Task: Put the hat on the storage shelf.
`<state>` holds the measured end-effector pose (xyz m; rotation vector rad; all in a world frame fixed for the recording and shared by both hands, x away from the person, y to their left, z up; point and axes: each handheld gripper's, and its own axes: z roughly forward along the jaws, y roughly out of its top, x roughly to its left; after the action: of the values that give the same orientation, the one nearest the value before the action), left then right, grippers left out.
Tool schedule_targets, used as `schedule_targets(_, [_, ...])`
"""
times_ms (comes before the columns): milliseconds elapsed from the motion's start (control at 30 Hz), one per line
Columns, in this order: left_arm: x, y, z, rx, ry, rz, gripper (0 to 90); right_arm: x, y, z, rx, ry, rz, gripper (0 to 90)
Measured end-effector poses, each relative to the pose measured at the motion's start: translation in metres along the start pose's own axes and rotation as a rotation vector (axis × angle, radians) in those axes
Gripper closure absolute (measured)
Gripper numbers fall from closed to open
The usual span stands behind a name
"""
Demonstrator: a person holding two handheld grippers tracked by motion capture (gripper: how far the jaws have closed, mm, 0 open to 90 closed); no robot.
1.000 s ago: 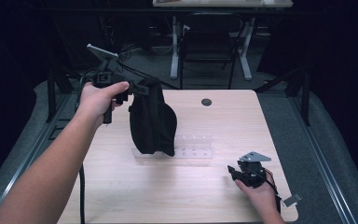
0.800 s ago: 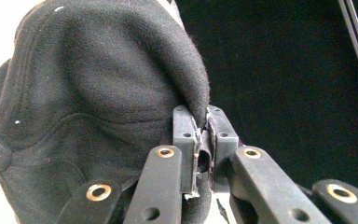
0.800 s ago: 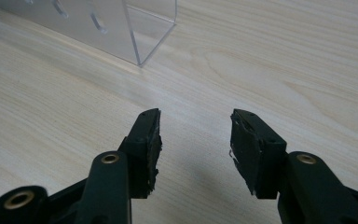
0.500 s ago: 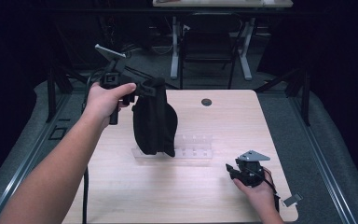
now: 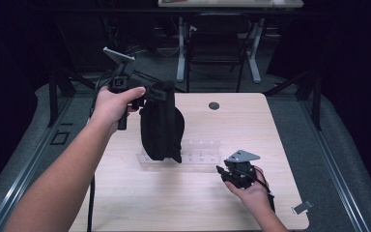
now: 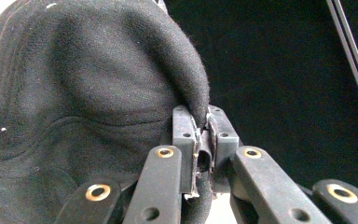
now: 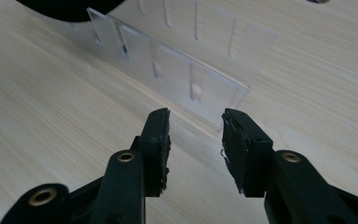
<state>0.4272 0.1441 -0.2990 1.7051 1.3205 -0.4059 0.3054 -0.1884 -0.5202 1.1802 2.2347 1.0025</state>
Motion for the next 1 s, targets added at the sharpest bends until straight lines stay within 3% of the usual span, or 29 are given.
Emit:
schedule_targets(433, [0.001, 0.001, -0.001, -0.001, 0.012, -0.003, 84.3, 0.029, 0.036, 0.018, -0.009, 0.108, -0.047, 65.5])
schedule_targets(667, [0.000, 0.002, -0.001, -0.001, 0.010, -0.003, 84.3, 0.046, 0.054, 0.024, -0.025, 0.139, -0.078, 66.7])
schedule_targets(1000, [-0.001, 0.002, 0.001, 0.002, 0.012, 0.006, 84.3, 0.060, 0.066, 0.027, -0.036, 0.178, -0.097, 65.7])
